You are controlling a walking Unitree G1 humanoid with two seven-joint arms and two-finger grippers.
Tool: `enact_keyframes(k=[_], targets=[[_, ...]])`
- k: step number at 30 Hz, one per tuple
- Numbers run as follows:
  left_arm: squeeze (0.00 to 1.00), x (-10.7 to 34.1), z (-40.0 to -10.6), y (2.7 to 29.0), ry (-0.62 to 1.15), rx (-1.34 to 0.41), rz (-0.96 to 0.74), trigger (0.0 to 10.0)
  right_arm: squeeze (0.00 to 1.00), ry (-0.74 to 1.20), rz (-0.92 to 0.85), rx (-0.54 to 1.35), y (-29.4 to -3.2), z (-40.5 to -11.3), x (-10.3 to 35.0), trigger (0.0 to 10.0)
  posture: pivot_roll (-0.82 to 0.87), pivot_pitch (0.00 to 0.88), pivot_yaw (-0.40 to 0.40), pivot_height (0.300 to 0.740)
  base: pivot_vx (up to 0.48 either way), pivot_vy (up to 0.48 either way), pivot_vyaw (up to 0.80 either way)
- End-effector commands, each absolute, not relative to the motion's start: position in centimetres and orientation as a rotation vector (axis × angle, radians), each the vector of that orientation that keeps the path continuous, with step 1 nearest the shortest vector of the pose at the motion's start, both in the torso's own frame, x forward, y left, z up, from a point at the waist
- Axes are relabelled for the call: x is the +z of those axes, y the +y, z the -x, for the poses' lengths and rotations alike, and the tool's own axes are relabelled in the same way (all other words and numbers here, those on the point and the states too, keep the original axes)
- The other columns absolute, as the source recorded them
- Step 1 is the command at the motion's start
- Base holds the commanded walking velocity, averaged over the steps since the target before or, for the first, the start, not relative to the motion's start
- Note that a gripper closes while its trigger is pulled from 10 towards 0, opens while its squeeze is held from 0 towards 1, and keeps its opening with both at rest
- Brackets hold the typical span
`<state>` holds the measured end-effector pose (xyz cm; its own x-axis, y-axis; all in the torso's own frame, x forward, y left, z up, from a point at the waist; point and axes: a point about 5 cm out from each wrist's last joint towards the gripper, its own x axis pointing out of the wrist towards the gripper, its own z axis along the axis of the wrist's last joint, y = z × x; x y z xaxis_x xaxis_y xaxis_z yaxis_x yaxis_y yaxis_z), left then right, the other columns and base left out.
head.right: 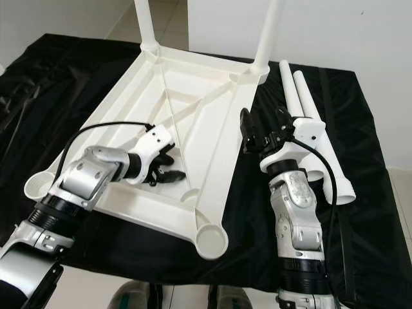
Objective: Building children table
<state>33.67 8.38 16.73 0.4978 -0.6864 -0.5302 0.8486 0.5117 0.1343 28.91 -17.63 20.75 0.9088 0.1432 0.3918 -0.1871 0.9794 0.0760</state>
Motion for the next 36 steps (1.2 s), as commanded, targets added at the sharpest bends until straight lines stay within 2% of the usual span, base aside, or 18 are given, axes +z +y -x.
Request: enact_keyframes(k=[1, 8, 22, 30, 36], targets=[[0.0, 17.2, -35.6, 9.6, 0.354, -0.633, -0.463, 10.0, 0.0, -0.397, -0.124, 0.165, -17.7, -28.7, 20.8, 10.0, -0.03, 0.139, 0.009, 0.74, 0.0, 0.0, 0.0], [0.0, 17.6, -37.3, 9.9, 0.33, -0.564, -0.444, 10.0, 0.0, -0.401, -0.127, 0.161, -17.8, -28.7, 21.1, 10.0, -0.04, 0.137, 0.008, 0.74, 0.0, 0.0, 0.0], [0.0, 17.8, -39.0, 9.5, 0.292, -0.507, -0.41, 10.0, 0.0, -0.405, -0.134, 0.161, -17.7, -28.7, 21.2, 10.0, -0.05, 0.132, 0.003, 0.74, 0.0, 0.0, 0.0], [0.0, 18.9, -40.0, 7.4, 0.227, -0.469, -0.313, 10.0, 0.0, -0.395, -0.142, 0.147, -17.5, -28.8, 21.0, 10.0, -0.06, 0.137, 0.008, 0.74, 0.0, 0.0, 0.0], [0.0, 19.9, -40.2, 7.3, 0.181, -0.478, -0.292, 10.0, 0.0, -0.367, -0.128, 0.111, -17.8, -28.8, 20.5, 10.0, -0.06, 0.139, 0.013, 0.74, 0.0, 0.0, 0.0]])
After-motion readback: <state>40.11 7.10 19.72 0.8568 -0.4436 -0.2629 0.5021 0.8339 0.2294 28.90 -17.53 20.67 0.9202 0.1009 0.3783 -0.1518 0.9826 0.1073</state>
